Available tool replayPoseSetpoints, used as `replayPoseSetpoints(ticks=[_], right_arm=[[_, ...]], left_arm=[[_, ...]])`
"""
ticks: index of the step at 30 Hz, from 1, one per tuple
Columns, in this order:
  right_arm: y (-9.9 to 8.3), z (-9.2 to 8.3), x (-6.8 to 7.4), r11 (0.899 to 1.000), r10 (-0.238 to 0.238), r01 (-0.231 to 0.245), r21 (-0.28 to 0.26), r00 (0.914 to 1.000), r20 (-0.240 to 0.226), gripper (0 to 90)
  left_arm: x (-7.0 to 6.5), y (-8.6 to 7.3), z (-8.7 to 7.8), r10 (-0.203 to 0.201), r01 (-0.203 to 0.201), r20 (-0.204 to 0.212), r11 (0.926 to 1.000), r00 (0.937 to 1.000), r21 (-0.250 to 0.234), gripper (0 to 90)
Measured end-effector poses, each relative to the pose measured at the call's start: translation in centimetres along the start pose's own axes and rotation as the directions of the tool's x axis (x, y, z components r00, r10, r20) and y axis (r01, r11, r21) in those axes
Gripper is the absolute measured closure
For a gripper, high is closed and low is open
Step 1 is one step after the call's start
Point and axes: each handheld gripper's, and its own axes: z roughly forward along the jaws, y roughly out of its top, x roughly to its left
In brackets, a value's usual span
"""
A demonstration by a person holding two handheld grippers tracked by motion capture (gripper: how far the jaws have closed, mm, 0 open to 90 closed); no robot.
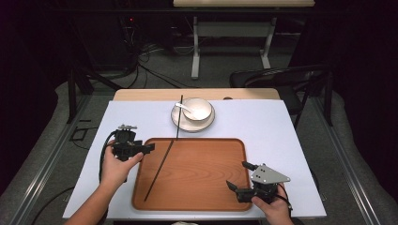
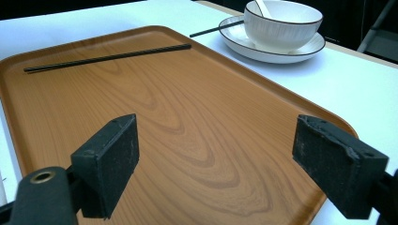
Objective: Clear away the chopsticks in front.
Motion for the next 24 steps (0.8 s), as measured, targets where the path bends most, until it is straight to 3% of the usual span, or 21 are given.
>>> replayPoseSetpoints(ticks=[13, 24], right_arm=[[0.0, 0.0, 0.0, 1.000, 0.001, -0.001, 0.004, 1.0000, -0.003, 14.8], [0.0, 0.0, 0.0, 1.000, 0.001, -0.001, -0.001, 1.0000, -0.004, 14.8]], left_arm=[[0.0, 3.8, 2.6, 0.010, -0.009, -0.030, 0.9989, 0.9995, 0.046, 39.0], [-1.7, 6.1, 5.7, 0.017, -0.016, -0.024, 0.9984, 0.9996, 0.054, 39.3]])
